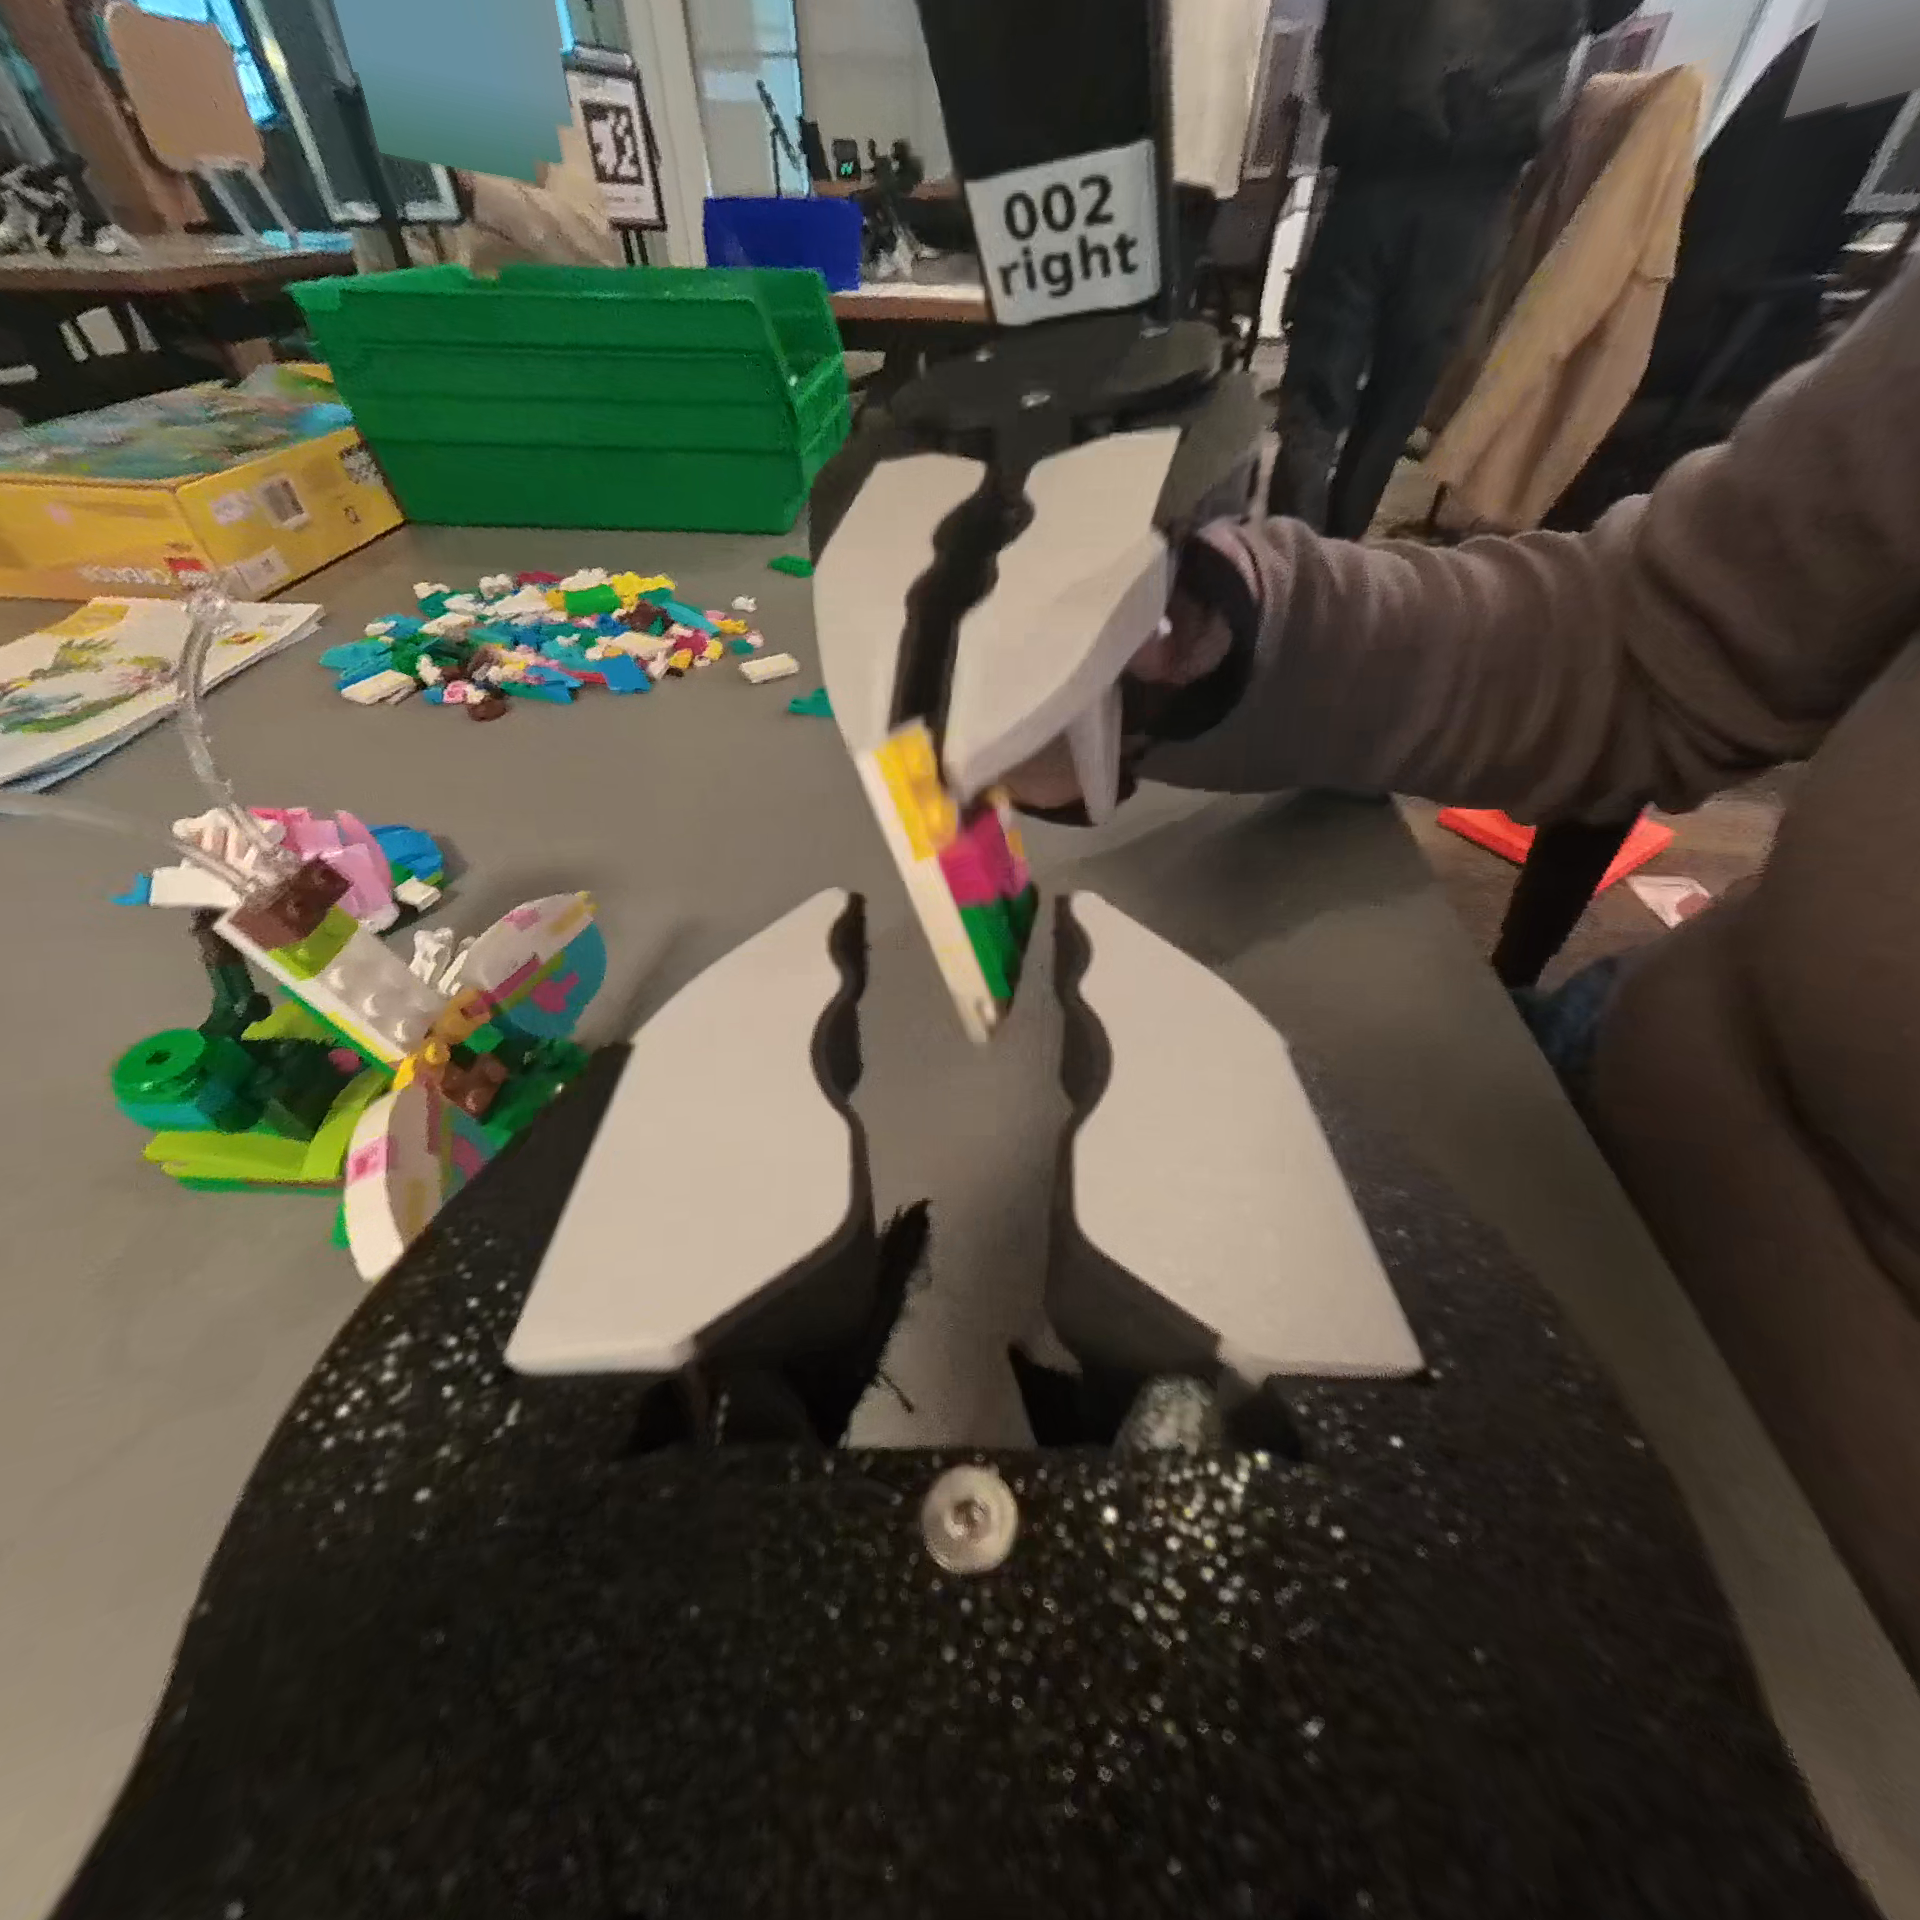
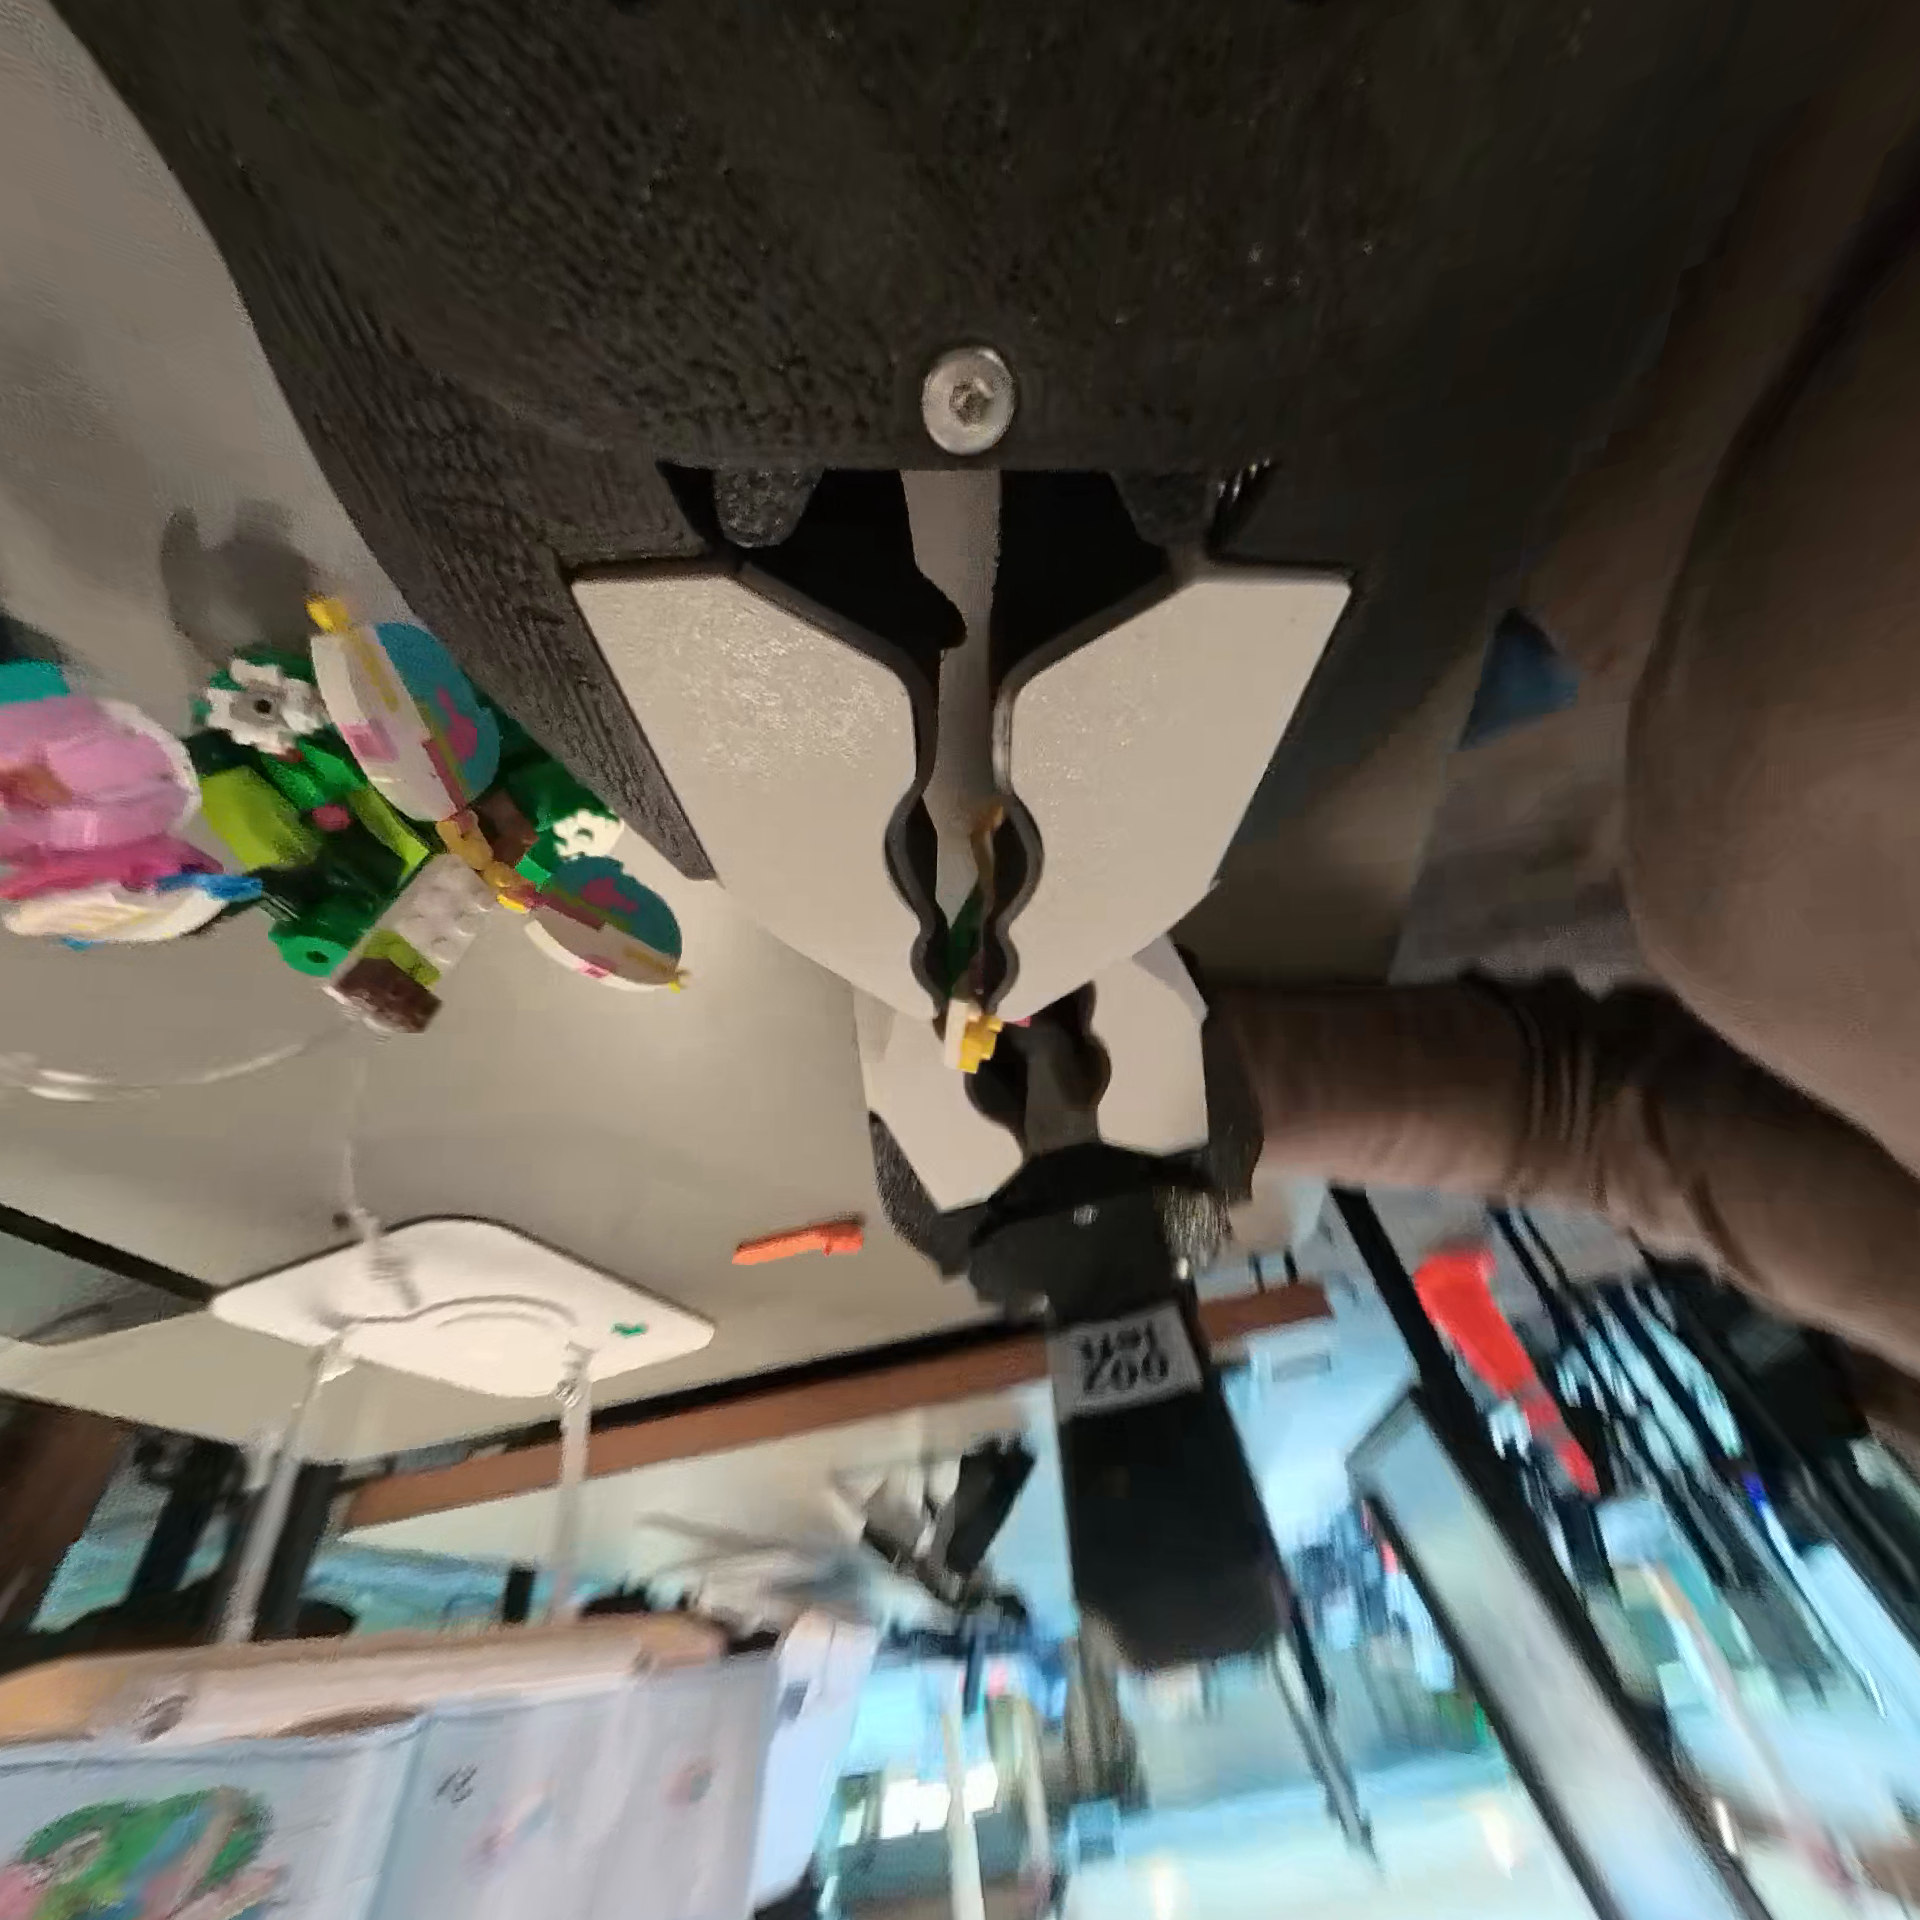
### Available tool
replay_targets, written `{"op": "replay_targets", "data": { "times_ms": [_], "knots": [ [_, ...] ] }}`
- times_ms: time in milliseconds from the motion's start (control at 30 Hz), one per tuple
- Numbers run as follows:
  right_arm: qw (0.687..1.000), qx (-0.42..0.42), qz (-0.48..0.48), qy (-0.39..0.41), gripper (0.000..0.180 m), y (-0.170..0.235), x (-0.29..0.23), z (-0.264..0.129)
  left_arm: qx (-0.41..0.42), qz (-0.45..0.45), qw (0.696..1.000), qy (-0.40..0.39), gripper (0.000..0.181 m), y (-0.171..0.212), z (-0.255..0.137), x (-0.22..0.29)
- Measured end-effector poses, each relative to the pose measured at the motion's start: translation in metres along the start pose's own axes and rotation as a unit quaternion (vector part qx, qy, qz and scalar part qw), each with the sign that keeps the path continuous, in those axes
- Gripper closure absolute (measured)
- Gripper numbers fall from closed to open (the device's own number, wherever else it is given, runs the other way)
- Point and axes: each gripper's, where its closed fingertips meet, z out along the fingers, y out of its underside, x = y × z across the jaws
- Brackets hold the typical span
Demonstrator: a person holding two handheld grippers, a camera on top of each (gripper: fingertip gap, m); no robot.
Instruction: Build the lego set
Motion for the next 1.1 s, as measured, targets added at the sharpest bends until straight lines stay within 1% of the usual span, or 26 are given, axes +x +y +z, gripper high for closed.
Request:
{"op": "replay_targets", "data": {
  "times_ms": [33, 67, 133, 200, 367, 433, 467, 533, 567, 633, 700, 733, 767, 867, 933, 1000, 1100],
  "knots": [
    [0.999, 0.030, 0.022, -0.002, 0.176, -0.004, 0.002, -0.003, -0.005, -0.005, 1.000, -0.001, 0.145, 0.002, 0.000, -0.001],
    [0.998, 0.053, 0.043, -0.006, 0.176, -0.006, 0.003, -0.005, 0.002, -0.010, 1.000, 0.005, 0.149, 0.000, 0.001, 0.000],
    [0.993, 0.086, 0.073, -0.017, 0.177, -0.008, 0.004, -0.008, 0.026, -0.013, 0.999, 0.015, 0.165, -0.005, 0.000, 0.003],
    [0.991, 0.101, 0.085, -0.025, 0.176, -0.008, 0.004, -0.010, 0.035, -0.014, 0.999, 0.020, 0.167, -0.007, 0.000, 0.004],
    [0.995, 0.090, 0.027, -0.015, 0.176, -0.006, 0.000, -0.011, 0.036, -0.029, 0.998, 0.030, 0.167, -0.006, 0.002, 0.006],
    [0.997, 0.080, 0.011, -0.007, 0.176, -0.003, 0.001, -0.011, 0.021, -0.022, 0.999, 0.014, 0.168, -0.002, 0.002, 0.002],
    [0.998, 0.067, -0.006, 0.013, 0.176, 0.000, 0.006, -0.012, 0.002, -0.018, 1.000, -0.009, 0.169, 0.001, 0.002, -0.004],
    [0.993, 0.031, -0.077, 0.086, 0.172, 0.005, 0.018, -0.014, -0.051, -0.003, 0.997, -0.061, 0.169, 0.012, 0.002, -0.017],
    [0.984, 0.008, -0.125, 0.124, 0.161, 0.006, 0.022, -0.015, -0.080, 0.009, 0.993, -0.087, 0.169, 0.019, 0.001, -0.023],
    [0.962, -0.050, -0.213, 0.166, 0.156, 0.013, 0.022, -0.013, -0.118, 0.023, 0.987, -0.106, 0.169, 0.027, 0.000, -0.026],
    [0.933, -0.095, -0.300, 0.177, 0.151, 0.019, 0.015, -0.007, -0.137, 0.013, 0.986, -0.095, 0.169, 0.033, 0.002, -0.023],
    [0.916, -0.126, -0.337, 0.175, 0.152, 0.024, 0.013, -0.004, -0.152, 0.015, 0.984, -0.089, 0.169, 0.037, 0.003, -0.021],
    [0.901, -0.157, -0.367, 0.169, 0.150, 0.029, 0.011, -0.003, -0.171, 0.027, 0.981, -0.086, 0.169, 0.041, 0.002, -0.020],
    [0.866, -0.233, -0.423, 0.129, 0.156, 0.045, 0.006, 0.001, -0.221, 0.055, 0.972, -0.062, 0.169, 0.052, 0.003, -0.010],
    [0.847, -0.267, -0.449, 0.098, 0.159, 0.053, 0.001, 0.002, -0.245, 0.033, 0.968, -0.044, 0.169, 0.059, 0.003, -0.003],
    [0.829, -0.287, -0.473, 0.077, 0.163, 0.059, -0.003, 0.002, -0.251, -0.016, 0.968, -0.020, 0.169, 0.063, 0.004, 0.003],
    [0.798, -0.324, -0.505, 0.055, 0.162, 0.069, -0.005, 0.003, -0.259, -0.060, 0.964, -0.001, 0.170, 0.065, 0.002, 0.008]
  ]
}}
